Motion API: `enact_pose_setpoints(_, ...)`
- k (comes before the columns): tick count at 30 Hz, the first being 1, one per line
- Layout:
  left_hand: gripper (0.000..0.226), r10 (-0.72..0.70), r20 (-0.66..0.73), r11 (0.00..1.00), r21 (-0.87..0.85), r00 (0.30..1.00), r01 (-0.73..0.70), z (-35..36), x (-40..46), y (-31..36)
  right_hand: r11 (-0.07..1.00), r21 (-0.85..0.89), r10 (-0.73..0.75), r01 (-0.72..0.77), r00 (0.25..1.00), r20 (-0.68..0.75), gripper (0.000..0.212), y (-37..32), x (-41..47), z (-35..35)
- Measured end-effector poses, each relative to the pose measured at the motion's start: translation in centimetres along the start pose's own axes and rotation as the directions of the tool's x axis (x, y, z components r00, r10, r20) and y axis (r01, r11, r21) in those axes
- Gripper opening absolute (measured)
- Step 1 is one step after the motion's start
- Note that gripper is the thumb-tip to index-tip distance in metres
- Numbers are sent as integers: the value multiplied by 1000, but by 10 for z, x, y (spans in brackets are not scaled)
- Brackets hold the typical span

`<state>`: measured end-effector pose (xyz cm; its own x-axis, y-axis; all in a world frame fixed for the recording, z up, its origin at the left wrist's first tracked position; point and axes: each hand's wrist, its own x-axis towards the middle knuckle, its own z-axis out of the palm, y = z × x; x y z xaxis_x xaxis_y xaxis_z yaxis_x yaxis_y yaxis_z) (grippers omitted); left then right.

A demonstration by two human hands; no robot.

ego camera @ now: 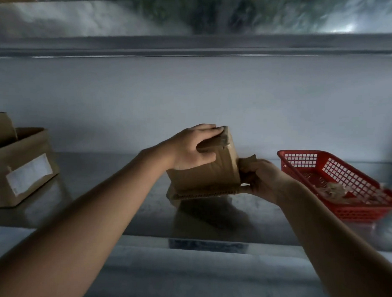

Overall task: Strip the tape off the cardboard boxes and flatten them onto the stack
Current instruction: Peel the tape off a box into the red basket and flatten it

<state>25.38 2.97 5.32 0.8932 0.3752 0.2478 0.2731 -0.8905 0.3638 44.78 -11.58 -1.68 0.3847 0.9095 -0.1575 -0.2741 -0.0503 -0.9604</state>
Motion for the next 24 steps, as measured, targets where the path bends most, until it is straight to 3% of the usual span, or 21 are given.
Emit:
enact_pose_setpoints(5,79,24,80,998,-53,996,-20,34,13,5,971,-210,79,-112,984,-157,30,6,-13,-21)
enact_pose_setpoints(8,84,-6,151,1000,20,988,3,39,16,10,913,-387,25,-130,964,-266,19,19,-15,-21)
enact_pose_setpoints(10,85,-37,179,994,109,983,17,40,14,14,788,-606,-125,-108,936,-328,12,25,-11,-29)
enact_pose_setpoints(12,83,-67,184,970,243,981,21,43,10,17,575,-808,-291,-128,891,-348,31,27,-11,-31)
enact_pose_setpoints(13,82,-79,176,956,292,981,25,46,8,17,496,-861,-367,-115,870,-328,37,27,-12,-29)
enact_pose_setpoints(14,82,-87,168,950,310,982,31,47,6,17,483,-872,-435,-74,845,-312,32,27,-11,-27)
enact_pose_setpoints(16,86,-93,173,964,261,981,45,46,4,15,614,-785,-505,80,805,-312,20,26,-9,-15)
enact_pose_setpoints(17,87,-94,180,974,222,979,53,44,2,14,660,-737,-508,144,808,-297,24,25,-6,-9)
enact_pose_setpoints(21,79,-66,199,983,184,978,28,37,-7,11,836,-462,-408,294,898,-167,38,30,0,15)
enact_pose_setpoints(24,59,-80,150,979,200,985,49,31,-13,11,840,-416,-444,349,882,-156,38,36,4,20)
